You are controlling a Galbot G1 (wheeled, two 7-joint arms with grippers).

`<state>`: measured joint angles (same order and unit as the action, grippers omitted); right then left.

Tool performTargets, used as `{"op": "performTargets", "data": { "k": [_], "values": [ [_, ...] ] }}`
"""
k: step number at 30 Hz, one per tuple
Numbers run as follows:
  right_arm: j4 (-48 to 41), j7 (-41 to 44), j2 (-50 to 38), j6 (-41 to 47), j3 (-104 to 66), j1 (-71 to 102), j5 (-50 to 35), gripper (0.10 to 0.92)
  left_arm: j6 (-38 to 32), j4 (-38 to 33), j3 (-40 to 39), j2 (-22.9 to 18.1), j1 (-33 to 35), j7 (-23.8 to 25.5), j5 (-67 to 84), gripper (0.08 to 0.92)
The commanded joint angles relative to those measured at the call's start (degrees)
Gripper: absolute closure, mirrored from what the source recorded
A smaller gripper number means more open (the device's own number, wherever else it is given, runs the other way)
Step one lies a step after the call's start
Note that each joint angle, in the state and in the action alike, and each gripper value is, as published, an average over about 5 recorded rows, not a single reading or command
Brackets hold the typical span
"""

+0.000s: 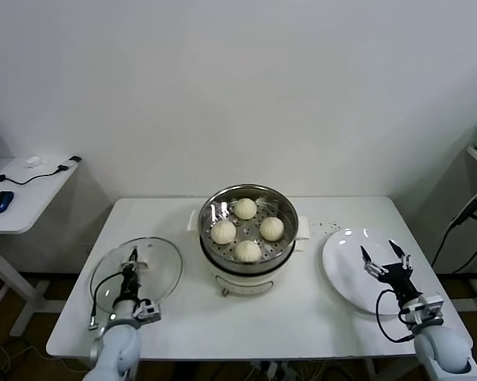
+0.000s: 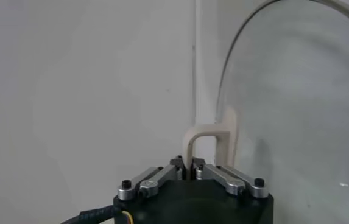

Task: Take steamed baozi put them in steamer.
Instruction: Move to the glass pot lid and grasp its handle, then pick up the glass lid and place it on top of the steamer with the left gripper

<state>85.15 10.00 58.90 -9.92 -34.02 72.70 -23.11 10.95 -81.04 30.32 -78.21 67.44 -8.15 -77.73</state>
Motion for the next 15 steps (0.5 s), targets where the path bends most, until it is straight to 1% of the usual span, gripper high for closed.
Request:
{"op": "performTargets", "data": {
  "k": [1, 6, 10, 15],
  "values": [
    [-0.51, 0.11, 0.00, -0.14, -0.18, -0.36, 0.36, 0.203, 1.02, -10.41, 0.53, 2.41, 4.53, 0.58, 3.13, 0.849],
    [-1.28, 0.20, 0.08, -0.34, -0.12, -1.04, 0.50, 0.203, 5.18, -22.25, 1.58, 6.04, 10.32, 3.31, 4.44, 0.852],
    [-2.18, 0.24, 0.09, -0.49, 0.10, -1.97, 0.71, 0.203, 11.00, -32.35, 2.57, 9.67, 15.29, 6.86, 4.27, 0.852],
    [-3.24, 0.23, -0.22, -0.51, 0.47, -3.35, 0.80, 0.203, 18.78, -41.64, 2.20, 14.14, 17.67, 11.96, 3.92, 0.852]
  ]
}}
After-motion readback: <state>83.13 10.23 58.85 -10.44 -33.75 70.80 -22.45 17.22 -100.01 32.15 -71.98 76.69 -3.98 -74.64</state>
